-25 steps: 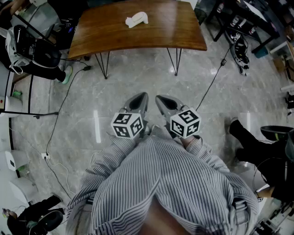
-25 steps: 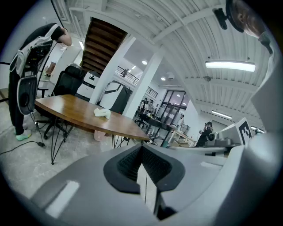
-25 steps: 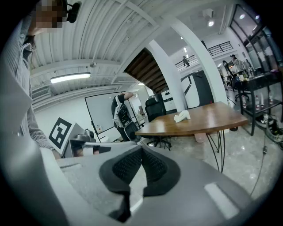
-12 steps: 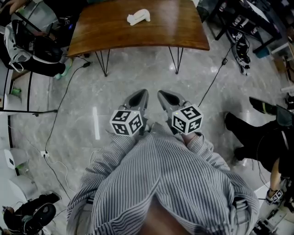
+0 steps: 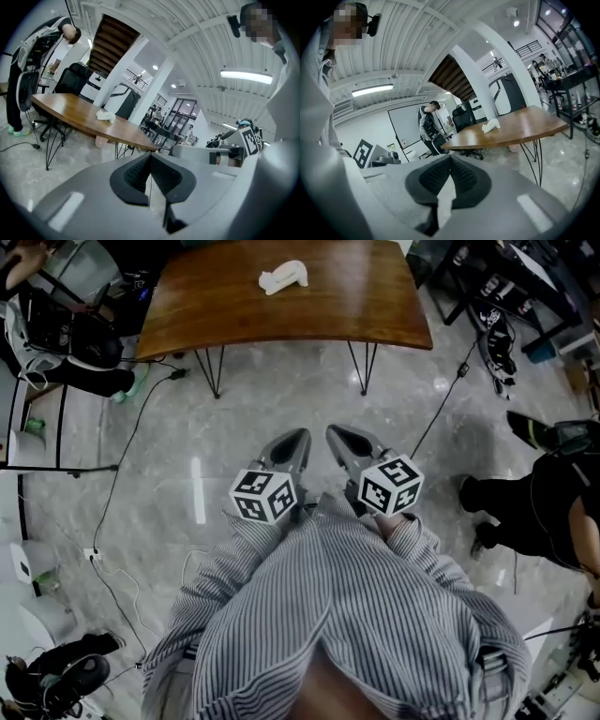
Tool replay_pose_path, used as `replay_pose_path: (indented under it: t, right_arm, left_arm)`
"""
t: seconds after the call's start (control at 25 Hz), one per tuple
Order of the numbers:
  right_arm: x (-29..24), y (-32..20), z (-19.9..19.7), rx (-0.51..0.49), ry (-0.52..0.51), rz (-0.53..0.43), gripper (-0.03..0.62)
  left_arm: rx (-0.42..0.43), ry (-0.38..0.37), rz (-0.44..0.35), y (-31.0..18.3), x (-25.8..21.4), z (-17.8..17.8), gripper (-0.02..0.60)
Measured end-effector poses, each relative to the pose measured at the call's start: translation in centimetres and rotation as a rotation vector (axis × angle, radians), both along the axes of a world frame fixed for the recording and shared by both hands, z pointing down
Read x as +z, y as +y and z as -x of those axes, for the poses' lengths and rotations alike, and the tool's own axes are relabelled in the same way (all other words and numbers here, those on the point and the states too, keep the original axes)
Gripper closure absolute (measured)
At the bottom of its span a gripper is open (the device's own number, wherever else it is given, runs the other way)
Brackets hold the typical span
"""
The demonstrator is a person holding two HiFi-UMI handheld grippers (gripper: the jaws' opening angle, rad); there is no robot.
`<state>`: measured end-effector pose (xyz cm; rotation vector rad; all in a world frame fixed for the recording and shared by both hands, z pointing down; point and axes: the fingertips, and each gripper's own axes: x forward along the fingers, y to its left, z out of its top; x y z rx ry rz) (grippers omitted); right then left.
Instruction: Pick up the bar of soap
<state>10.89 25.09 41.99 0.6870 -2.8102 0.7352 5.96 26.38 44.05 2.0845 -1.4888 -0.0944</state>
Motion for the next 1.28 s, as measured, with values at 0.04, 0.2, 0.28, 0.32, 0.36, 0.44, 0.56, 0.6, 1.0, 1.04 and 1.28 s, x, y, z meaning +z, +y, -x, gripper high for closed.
replay_pose_path:
  t: [0.04,0.2,0.28,0.32,0.36,0.44,0.56,0.6,1.0,1.04,1.28]
  right_arm:
    - [0.5,-0.2,-0.1,-0.008,0.004,0.008,0.592]
    - [1.1,-2.2,0.1,-0.006,0.010,0.007,0.592]
    - [0.6,-4.1,0.6,0.015,-0.010,-0.001,0.592]
    - [0.6,-5.2,1.1,0.023,-0.025,0.000,0.592]
    - [0.7,-6.3,1.6,0.030,-0.041,0.002,0.592]
    - [1.2,-8.9,2.5,0.046,-0.057,0.003,0.592]
    - [1.1,-14.0,4.2,0.077,-0.059,-0.008,0.592]
    - [0.8,-15.8,4.9,0.091,-0.064,-0.011,0.592]
    - [-1.1,-31.5,12.2,0.196,-0.071,-0.014,0.592]
    - [-1.2,-32.7,12.9,0.200,-0.075,-0.013,0.592]
    - [-0.1,-35.9,15.9,0.195,-0.013,-0.010,0.592]
  left_arm:
    - [0.005,0.015,0.014,-0.2,0.7,-0.2,0.580]
    - [0.004,0.039,0.016,-2.2,1.1,0.5,0.580]
    - [0.013,0.037,-0.008,-3.9,0.7,1.1,0.580]
    - [0.020,0.042,-0.020,-5.0,0.6,1.5,0.580]
    - [0.025,0.051,-0.034,-6.3,0.6,2.1,0.580]
    - [0.027,0.061,-0.059,-9.1,0.5,3.6,0.580]
    - [0.048,0.046,-0.090,-13.9,-0.1,5.8,0.580]
    - [0.066,0.039,-0.097,-15.7,-0.4,6.6,0.580]
    - [0.174,-0.009,-0.079,-31.2,-2.3,14.8,0.580]
    - [0.179,-0.010,-0.078,-32.4,-2.4,15.5,0.580]
    - [0.185,-0.009,-0.047,-36.3,-1.3,17.8,0.580]
